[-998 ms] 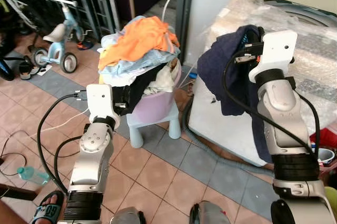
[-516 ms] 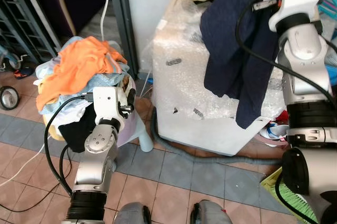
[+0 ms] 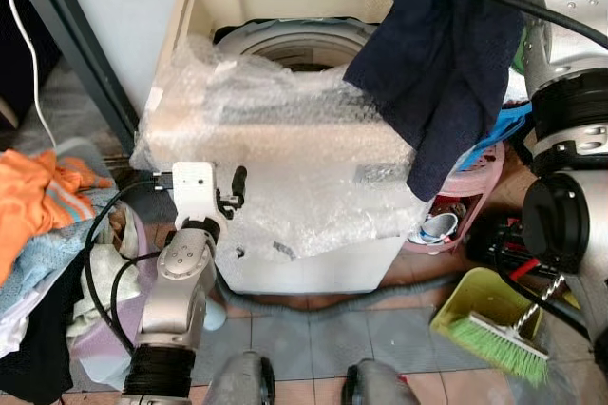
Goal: Clothes washing
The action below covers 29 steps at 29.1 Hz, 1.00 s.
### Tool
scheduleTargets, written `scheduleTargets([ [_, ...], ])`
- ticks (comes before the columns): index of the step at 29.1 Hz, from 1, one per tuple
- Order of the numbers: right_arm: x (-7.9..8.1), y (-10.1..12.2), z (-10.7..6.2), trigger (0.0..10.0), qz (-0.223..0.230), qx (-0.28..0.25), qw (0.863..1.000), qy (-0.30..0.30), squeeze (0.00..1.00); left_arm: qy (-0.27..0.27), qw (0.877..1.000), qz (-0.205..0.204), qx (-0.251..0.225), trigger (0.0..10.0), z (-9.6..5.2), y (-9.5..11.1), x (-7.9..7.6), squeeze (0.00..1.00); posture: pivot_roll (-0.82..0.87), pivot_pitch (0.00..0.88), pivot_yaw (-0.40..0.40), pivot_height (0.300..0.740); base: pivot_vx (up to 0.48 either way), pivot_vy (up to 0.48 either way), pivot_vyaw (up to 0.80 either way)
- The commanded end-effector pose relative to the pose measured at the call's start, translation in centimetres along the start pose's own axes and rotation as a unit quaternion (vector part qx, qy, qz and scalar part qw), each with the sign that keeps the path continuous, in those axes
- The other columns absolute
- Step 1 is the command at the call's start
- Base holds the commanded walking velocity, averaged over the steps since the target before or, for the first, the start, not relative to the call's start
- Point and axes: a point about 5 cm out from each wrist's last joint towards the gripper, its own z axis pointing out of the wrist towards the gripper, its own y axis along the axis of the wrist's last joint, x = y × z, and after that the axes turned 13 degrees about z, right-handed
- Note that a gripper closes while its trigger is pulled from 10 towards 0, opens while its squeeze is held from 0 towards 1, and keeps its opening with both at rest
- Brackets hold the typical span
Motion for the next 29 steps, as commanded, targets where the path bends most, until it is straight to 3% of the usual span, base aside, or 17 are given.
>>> scheduleTargets([
  [1, 1.2, 0.3, 0.8, 10.0, 0.037, -0.002, 0.999, 0.019, 0.00, -0.027, 1.000, 0.006, 0.006, 10.0, 0.0, -0.1, -1.2, 0.00, -0.04, 0.097, 0.027, 0.740, 0.000, 0.000, 0.00],
  [2, 2.5, -0.3, 1.0, 10.0, 0.047, 0.008, 0.998, 0.040, 0.00, -0.019, 1.000, 0.008, 0.010, 10.0, 0.0, -0.1, -1.2, 0.00, -0.03, 0.094, 0.020, 0.740, 0.000, 0.000, 0.00],
  [4, 3.3, -0.8, 1.0, 10.0, 0.054, 0.012, 0.997, 0.052, 0.00, -0.014, 1.000, 0.009, 0.011, 10.0, 0.0, -0.1, -1.1, 0.00, -0.03, 0.093, 0.017, 0.740, 0.000, 0.000, 0.00],
  [5, 5.7, -2.1, 0.7, 10.0, 0.082, 0.030, 0.992, 0.092, 0.00, 0.001, 1.000, 0.010, 0.017, 10.0, -0.1, -0.3, -0.8, 0.00, -0.02, 0.092, 0.010, 0.740, 0.000, 0.000, 0.00],
  [7, 6.5, -2.7, 0.6, 10.0, 0.096, 0.034, 0.989, 0.106, 0.00, 0.006, 1.000, 0.010, 0.018, 10.0, -0.1, -0.3, -0.7, 0.00, -0.02, 0.093, 0.009, 0.740, 0.000, 0.000, 0.00],
  [10, 7.7, -3.7, -0.1, 10.0, 0.077, 0.040, 0.987, 0.136, 0.00, 0.021, 0.999, 0.015, 0.021, 10.0, -0.4, -0.4, -0.3, 0.00, -0.01, 0.096, 0.005, 0.740, 0.000, 0.000, 0.67],
  [14, 7.9, -4.7, -0.9, 10.0, 0.095, 0.050, 0.984, 0.140, 0.00, 0.049, 0.998, 0.035, 0.032, 10.0, -1.0, -0.9, 0.9, 0.00, -0.02, 0.101, 0.007, 0.740, 0.000, 0.000, 0.77],
  [19, 7.6, -5.6, -1.6, 10.0, 0.123, 0.065, 0.978, 0.157, 0.00, 0.060, 0.996, 0.031, 0.056, 10.0, -1.4, -1.8, 1.7, 0.00, -0.02, 0.106, 0.011, 0.740, 0.000, 0.000, 0.73],
  [24, 8.2, -6.4, -2.2, 10.0, 0.117, 0.080, 0.972, 0.187, 0.00, 0.056, 0.997, 0.036, 0.044, 10.0, -1.4, -1.3, 1.6, 0.00, -0.02, 0.108, 0.012, 0.740, 0.000, 0.000, 0.71],
  [29, 7.8, -6.3, -2.0, 10.0, 0.107, 0.084, 0.977, 0.165, 0.00, 0.068, 0.996, 0.037, 0.045, 10.0, -1.8, -1.3, 2.2, 0.00, -0.01, 0.109, 0.007, 0.740, 0.146, 0.000, 0.55],
])
